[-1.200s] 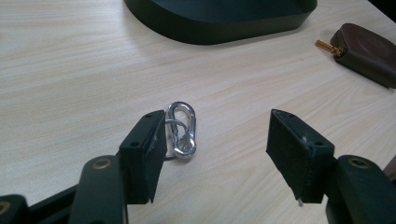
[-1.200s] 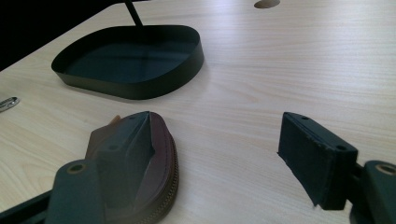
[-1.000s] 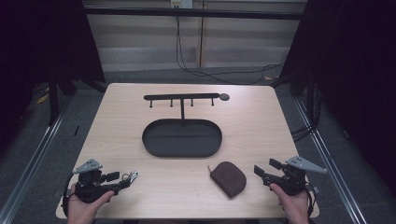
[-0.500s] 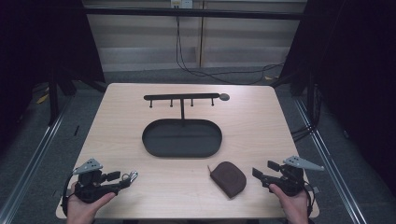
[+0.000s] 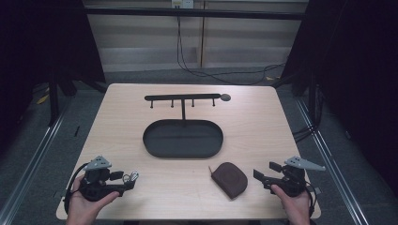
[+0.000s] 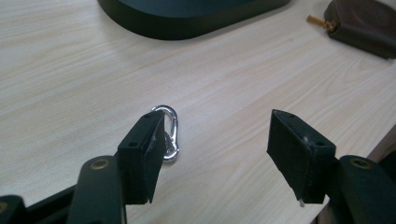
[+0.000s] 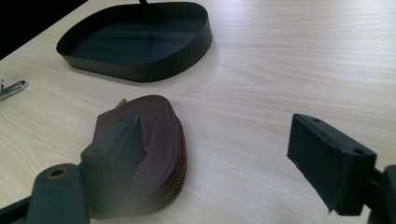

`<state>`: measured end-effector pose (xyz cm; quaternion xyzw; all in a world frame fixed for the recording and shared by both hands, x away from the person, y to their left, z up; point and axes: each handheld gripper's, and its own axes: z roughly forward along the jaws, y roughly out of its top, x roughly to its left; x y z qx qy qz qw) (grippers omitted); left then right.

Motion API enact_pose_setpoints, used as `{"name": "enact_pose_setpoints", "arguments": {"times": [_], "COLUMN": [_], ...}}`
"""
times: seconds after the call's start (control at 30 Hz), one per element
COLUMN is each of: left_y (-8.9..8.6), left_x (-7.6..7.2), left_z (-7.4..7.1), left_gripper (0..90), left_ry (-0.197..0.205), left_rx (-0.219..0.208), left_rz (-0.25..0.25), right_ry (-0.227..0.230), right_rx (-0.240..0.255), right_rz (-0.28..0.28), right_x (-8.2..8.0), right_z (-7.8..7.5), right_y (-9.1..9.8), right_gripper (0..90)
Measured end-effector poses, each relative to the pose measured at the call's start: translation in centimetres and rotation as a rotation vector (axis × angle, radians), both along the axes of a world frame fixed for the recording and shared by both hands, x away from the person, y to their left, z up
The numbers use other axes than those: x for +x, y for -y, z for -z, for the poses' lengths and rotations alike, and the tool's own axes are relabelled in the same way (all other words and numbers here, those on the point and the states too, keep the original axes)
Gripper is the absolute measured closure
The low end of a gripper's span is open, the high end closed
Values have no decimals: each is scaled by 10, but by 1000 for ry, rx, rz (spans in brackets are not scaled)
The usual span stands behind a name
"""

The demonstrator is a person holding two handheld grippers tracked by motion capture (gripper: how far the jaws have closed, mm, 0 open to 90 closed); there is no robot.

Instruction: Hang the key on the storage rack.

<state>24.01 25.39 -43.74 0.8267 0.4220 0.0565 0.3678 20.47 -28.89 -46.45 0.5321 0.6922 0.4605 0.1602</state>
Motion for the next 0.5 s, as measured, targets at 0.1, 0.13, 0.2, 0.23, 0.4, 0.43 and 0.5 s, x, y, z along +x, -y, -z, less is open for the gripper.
{"name": "enact_pose_setpoints", "arguments": {"times": [0.1,0.13,0.2,0.23,0.4,0.43,0.5], "left_y": [4,4,5,5,4,4,4], "left_x": [3,3,5,7,15,18,24], "left_z": [-4,-4,-4,-4,-7,-8,-8], "left_gripper": [402,403,406,428,468,468,488], "left_ry": [-15,-15,-19,-30,-40,-45,-58], "left_rx": [56,56,83,106,122,129,142], "left_rz": [20,20,30,39,24,19,37], "right_ry": [-8,-8,-10,-12,-14,-16,-21], "right_rx": [-5,-5,-4,-5,-12,-14,-22], "right_rz": [-12,-12,-12,-8,-3,-5,-9], "right_x": [0,0,1,1,1,1,2], "right_z": [0,0,1,1,1,1,1], "right_y": [-1,-1,-1,0,0,0,-1], "right_gripper": [172,172,172,172,173,173,173]}}
